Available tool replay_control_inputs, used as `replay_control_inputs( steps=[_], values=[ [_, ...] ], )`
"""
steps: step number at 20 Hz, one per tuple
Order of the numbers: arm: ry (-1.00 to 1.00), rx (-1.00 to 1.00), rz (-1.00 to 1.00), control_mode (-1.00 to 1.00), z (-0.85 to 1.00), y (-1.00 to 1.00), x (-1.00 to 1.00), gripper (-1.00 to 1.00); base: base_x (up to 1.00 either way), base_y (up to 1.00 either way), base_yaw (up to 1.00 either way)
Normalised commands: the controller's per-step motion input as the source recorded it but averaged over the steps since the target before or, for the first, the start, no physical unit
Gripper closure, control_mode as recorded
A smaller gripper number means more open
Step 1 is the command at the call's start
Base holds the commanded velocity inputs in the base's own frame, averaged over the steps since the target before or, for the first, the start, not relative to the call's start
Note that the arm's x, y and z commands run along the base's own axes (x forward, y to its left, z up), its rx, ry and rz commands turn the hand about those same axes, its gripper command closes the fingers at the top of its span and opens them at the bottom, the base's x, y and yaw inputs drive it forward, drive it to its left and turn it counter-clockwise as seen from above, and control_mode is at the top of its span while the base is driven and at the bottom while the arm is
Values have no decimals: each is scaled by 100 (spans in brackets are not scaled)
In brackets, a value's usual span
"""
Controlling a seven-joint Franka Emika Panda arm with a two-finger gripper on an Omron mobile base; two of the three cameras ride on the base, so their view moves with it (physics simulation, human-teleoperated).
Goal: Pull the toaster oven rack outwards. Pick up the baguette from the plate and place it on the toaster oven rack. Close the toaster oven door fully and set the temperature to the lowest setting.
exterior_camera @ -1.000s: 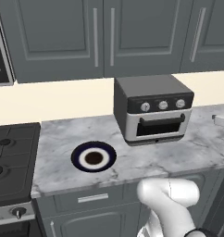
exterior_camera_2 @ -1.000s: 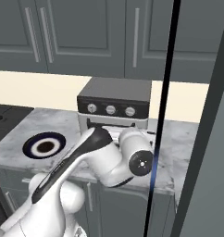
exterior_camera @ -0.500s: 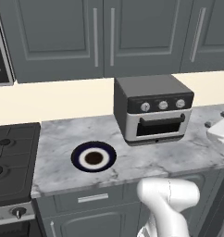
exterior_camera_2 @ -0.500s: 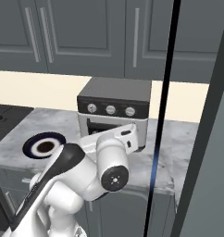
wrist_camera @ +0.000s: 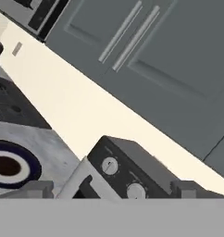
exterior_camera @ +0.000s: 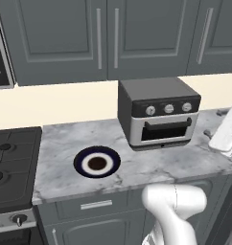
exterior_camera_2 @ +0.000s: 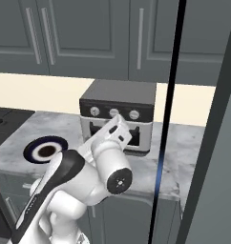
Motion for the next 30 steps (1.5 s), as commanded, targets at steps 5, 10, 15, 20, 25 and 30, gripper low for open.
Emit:
replay_control_inputs(
  steps=[5,10,15,20,25,30],
  values=[
    [-10,-34,-3,-100,-2,38,26,-100,0,0,0],
    [-6,-24,-21,-100,-13,31,36,-100,0,0,0],
    [-1,-15,-17,-100,-16,4,26,-100,0,0,0],
    [0,-12,-5,-100,-20,0,20,-100,0,0,0],
    [-2,-11,0,-100,-14,0,21,-100,0,0,0],
    [-10,-8,0,-100,-10,0,29,-100,0,0,0]
  ],
)
